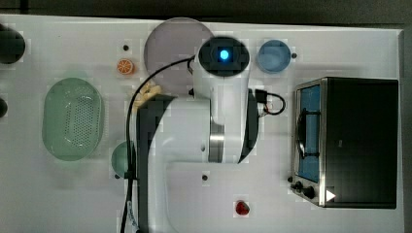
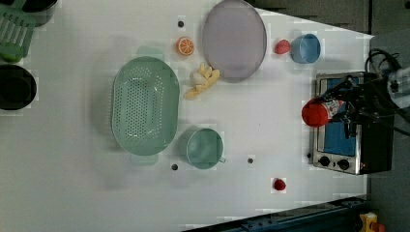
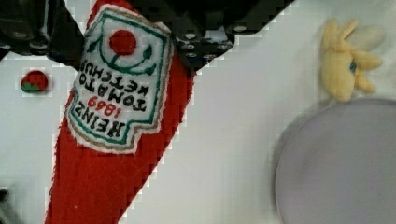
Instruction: Pick Ketchup from oven and place it on table.
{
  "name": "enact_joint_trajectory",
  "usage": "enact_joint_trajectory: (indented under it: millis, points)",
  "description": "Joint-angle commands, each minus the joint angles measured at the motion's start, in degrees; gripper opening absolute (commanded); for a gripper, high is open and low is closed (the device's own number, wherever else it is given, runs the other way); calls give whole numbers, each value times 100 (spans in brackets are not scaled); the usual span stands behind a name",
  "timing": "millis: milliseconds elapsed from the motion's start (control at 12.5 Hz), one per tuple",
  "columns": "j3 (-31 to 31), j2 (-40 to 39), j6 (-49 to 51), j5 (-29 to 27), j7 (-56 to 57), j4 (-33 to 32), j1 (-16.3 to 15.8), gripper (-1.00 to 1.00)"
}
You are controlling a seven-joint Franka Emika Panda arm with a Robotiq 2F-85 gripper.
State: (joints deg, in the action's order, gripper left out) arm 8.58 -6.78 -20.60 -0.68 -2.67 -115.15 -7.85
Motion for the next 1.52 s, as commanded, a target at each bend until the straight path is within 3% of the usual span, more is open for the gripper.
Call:
enact_joint_trajectory:
  millis: [80, 320, 640, 800, 880, 960, 1280, 1520]
  points:
    - [109, 40, -994, -141, -18, -607, 77, 21]
    - [82, -847, -2413, -142, -18, -1239, 73, 21]
    - [72, -1570, -3281, -152, -22, -1258, 70, 24]
    - [59, -1661, -3357, -155, -33, -1317, 68, 61]
    - [59, -1648, -3386, -155, -74, -1327, 68, 100]
    - [64, -1359, -3417, -155, -220, -1203, 66, 100]
    - [71, -434, -2685, -155, -405, -618, 67, 100]
    - [93, 268, -1077, -140, -405, 549, 70, 100]
